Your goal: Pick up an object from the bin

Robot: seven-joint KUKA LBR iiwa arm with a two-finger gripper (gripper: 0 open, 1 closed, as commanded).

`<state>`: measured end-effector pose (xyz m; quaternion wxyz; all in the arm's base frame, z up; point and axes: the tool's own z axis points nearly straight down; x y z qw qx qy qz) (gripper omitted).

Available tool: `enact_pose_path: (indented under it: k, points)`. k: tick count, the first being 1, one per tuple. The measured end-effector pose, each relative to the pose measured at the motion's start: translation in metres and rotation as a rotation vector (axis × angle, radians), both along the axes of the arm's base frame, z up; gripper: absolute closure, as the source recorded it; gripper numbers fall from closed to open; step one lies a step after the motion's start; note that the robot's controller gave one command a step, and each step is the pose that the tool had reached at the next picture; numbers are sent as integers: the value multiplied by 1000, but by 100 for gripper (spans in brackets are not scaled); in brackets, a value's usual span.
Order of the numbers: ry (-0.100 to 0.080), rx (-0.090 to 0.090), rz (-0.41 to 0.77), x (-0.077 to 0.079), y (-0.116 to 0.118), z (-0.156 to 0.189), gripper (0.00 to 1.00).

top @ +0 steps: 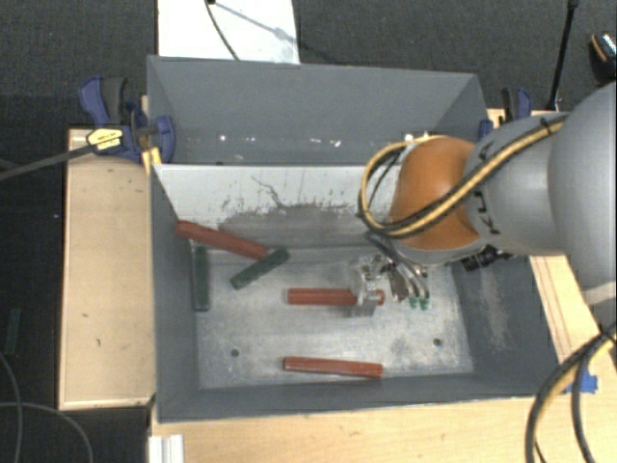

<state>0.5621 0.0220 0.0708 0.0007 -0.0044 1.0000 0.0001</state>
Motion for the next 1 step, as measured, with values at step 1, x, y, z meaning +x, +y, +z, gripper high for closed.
enact_pose_path:
  k: [1]
  points:
    - [-8,1,-26,-21,-6,137,100]
